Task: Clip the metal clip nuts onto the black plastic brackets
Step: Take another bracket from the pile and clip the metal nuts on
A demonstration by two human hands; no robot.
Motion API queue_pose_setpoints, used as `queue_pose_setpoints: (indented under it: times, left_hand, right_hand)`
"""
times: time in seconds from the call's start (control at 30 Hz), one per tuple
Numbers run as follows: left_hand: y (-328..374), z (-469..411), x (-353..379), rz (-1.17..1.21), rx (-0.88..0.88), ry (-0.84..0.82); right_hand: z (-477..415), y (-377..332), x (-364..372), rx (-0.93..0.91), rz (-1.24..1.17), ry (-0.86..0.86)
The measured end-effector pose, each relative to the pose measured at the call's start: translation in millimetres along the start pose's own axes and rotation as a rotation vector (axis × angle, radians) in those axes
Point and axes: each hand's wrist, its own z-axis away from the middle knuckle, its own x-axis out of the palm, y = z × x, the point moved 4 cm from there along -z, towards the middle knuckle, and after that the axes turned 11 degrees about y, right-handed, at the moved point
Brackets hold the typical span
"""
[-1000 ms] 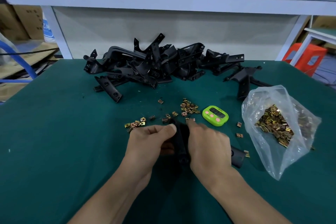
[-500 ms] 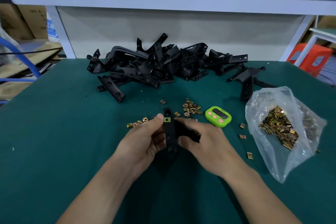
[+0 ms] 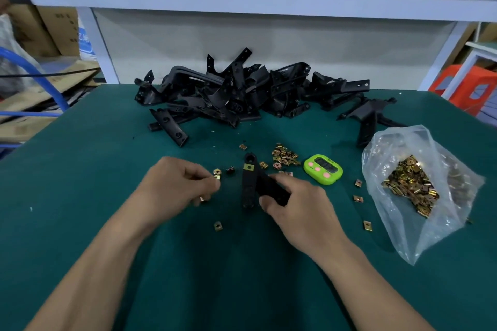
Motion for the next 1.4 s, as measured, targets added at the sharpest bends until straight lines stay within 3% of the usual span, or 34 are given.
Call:
queue_pose_setpoints:
  times: [0.1,0.17,0.37,0.5,0.77,0.83,0.9,1.0,1.07,1.4]
  left_hand:
    - [-5,9,-9,-0.204,-0.009,-0.312]
    - [-9,16,-1,-0.321,-0.017,-0.409]
    - [-8,11,16,-0.405,0.070,-0.233]
    - [-7,15,20,-0.318,0.041,-0.237]
    - [-3,15,30,-0.365,0.062,-0.133]
    - [-3,13,29,-0.285,0.056,-0.072]
    - [-1,14,31,-0.038,-0.011,-0.034]
    - [3,17,34,0.404,-0.134,-0.057]
    - [4,19,38,0.550,-0.179,-0.103]
    - [5,24,47,0.675,-0.250,-0.212]
  right_hand:
    - [0,1,-1,0.008,0.025,0.004]
    - [0,1,0,0.014,0.044,-0.003]
    - [0,-1,0,0.040,0.069,-0.037]
    - [-1,-1,-1,0.048,0.054,-0.046]
    - [-1,-1,-1,0.024,0.027,-0.037]
    - [-2,-1,-1,0.022,0.004,-0.042]
    - [-2,0,-1,0.027,-0.043,-0.042]
    - [-2,-1,-4,0.008,-0.075,-0.004]
    - [-4,-1,-8,-0.004,-0.073,0.030]
    - [-9,3,-20,-0.002,-0.088,0.113]
